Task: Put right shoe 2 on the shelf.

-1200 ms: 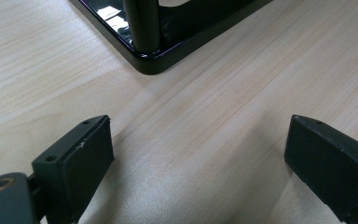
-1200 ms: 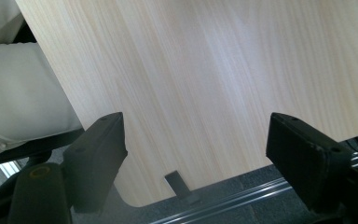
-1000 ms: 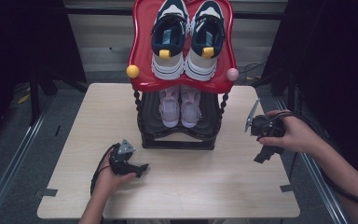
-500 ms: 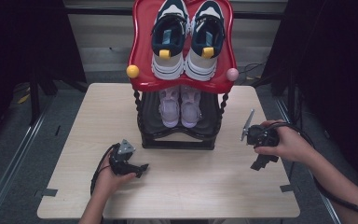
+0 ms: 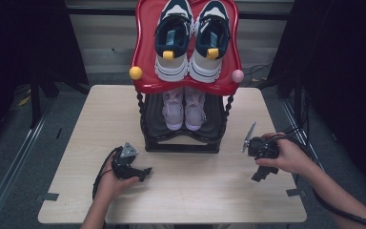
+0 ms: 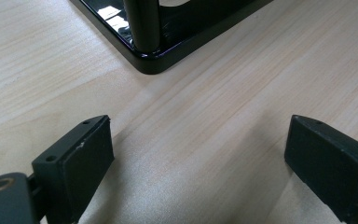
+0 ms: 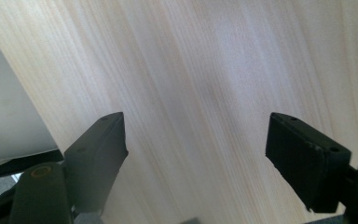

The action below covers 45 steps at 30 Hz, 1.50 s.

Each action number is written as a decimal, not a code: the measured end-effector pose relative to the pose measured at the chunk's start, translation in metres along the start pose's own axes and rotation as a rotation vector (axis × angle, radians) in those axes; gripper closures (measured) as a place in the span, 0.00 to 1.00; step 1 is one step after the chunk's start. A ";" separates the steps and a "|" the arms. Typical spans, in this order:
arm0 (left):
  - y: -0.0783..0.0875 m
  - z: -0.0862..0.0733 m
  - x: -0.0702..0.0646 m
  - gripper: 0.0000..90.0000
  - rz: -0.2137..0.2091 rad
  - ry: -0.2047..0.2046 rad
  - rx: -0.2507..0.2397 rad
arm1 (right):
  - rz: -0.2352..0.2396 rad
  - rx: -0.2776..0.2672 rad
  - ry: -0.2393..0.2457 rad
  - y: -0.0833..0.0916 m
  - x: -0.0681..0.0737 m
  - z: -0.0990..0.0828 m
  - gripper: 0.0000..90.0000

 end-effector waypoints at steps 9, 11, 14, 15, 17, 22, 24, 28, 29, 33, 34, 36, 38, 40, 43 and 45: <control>0.000 0.000 0.000 0.08 0.000 0.000 0.000 | 0.025 -0.043 -0.042 -0.017 0.000 -0.001 0.22; 0.000 0.000 0.000 0.08 0.000 0.000 0.000 | 0.031 -0.053 -0.047 -0.020 -0.001 -0.001 0.22; 0.000 0.000 0.000 0.08 0.000 0.000 0.000 | 0.030 -0.086 -0.049 -0.024 -0.002 0.000 0.22; 0.000 0.000 0.000 0.08 0.000 0.000 0.000 | 0.040 -0.085 -0.056 -0.025 -0.002 0.000 0.22; 0.000 0.000 0.000 0.08 0.000 0.000 0.000 | 0.029 -0.087 -0.065 -0.029 -0.002 0.001 0.22; 0.000 0.000 0.000 0.08 0.000 0.000 0.000 | 0.034 -0.118 -0.069 -0.040 -0.003 0.002 0.21; 0.000 0.000 0.000 0.08 0.000 0.000 -0.001 | 0.036 -0.113 -0.076 -0.042 -0.002 0.002 0.21; 0.000 0.000 0.000 0.08 -0.002 0.005 -0.001 | 0.029 -0.137 -0.102 -0.054 -0.003 0.003 0.21; 0.000 0.000 0.000 0.08 -0.002 0.005 -0.001 | 0.036 -0.153 -0.104 -0.056 -0.003 0.004 0.21; 0.000 0.000 0.000 0.08 -0.002 0.005 -0.001 | 0.030 -0.161 -0.115 -0.062 -0.002 0.004 0.21; 0.000 0.000 0.000 0.08 -0.001 0.005 -0.001 | 0.007 -0.171 -0.119 -0.065 -0.001 0.005 0.17; 0.000 0.000 0.000 0.08 -0.001 0.005 -0.001 | -0.005 -0.201 -0.122 -0.066 -0.003 0.005 0.18; 0.000 0.000 0.000 0.08 -0.002 0.005 -0.001 | -0.012 -0.217 -0.120 -0.066 -0.004 0.005 0.18; 0.000 0.000 0.000 0.08 -0.003 0.005 0.000 | -0.037 -0.232 -0.126 -0.069 -0.003 0.005 0.13; 0.000 0.000 0.000 0.08 -0.003 0.006 0.000 | -0.038 -0.277 -0.149 -0.070 -0.002 0.005 0.11; 0.000 0.000 -0.001 0.08 -0.003 0.007 0.000 | -0.033 -0.308 -0.163 -0.071 -0.002 0.005 0.11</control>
Point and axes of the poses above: each handheld gripper's, and its own axes: y roughly backward along the jaws, z roughly out of its top, x roughly to its left, the point moved 6 cm from there along -y, roughly forward along the jaws, and after that the axes turned 13 degrees about x, right-handed, at the moved point
